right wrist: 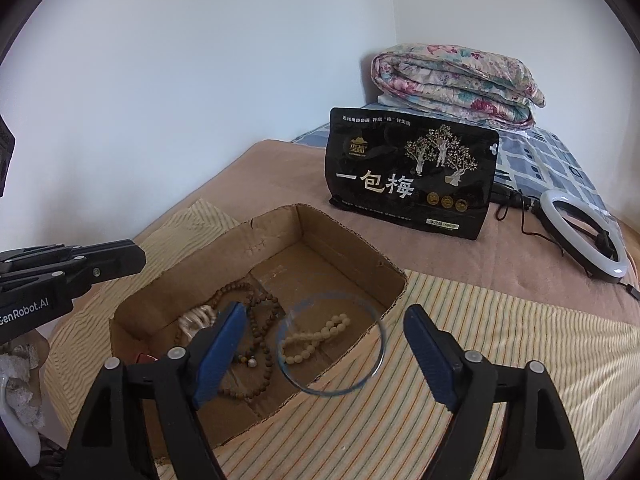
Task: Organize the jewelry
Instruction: 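Open both tools to drop the necklace and bangle into the box, then move both tools back over the pearl bead and jade pendant on the bed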
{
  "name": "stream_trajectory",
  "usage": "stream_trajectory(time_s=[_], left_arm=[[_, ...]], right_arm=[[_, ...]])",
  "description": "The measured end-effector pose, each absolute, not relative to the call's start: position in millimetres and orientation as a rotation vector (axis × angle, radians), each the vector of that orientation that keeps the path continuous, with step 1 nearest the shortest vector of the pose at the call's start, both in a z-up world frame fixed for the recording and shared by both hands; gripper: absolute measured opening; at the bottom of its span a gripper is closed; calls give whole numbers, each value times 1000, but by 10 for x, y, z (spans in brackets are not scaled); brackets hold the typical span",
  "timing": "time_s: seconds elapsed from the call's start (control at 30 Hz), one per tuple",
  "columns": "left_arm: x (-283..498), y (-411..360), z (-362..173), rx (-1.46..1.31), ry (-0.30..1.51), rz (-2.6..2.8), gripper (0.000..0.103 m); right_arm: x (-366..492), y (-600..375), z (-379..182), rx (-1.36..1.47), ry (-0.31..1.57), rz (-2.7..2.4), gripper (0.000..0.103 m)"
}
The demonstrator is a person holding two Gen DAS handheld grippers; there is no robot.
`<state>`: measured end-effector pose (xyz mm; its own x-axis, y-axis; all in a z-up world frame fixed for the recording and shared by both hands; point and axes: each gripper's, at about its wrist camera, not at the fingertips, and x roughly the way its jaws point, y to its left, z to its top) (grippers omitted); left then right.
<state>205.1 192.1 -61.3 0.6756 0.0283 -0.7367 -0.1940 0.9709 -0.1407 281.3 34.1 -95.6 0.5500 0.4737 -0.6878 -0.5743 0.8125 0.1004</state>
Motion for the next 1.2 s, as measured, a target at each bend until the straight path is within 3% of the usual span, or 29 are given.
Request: stream_trajectory(time_s=[0.07, 0.1, 0.8, 0.97, 1.1, 1.2], left_arm=[[2048, 1931, -619, -221, 819, 130, 35], [2043, 1933, -617, -222, 817, 132, 36], [1983, 1688, -465, -193, 769, 112, 36], [1986, 1483, -423, -167, 753, 72, 36], [1983, 1286, -410, -148, 750, 28, 36], [1980, 1136, -405, -135, 747, -2, 36]], right_arm=[[2811, 335, -945, -140, 768, 623, 87], [2810, 335, -944, -140, 767, 622, 87], [2705, -132, -694, -104, 743, 569, 87], [2631, -426, -574, -102, 728, 526, 90], [2561, -712, -489, -101, 714, 471, 100], [2521, -944, -443, -92, 715, 449, 100]])
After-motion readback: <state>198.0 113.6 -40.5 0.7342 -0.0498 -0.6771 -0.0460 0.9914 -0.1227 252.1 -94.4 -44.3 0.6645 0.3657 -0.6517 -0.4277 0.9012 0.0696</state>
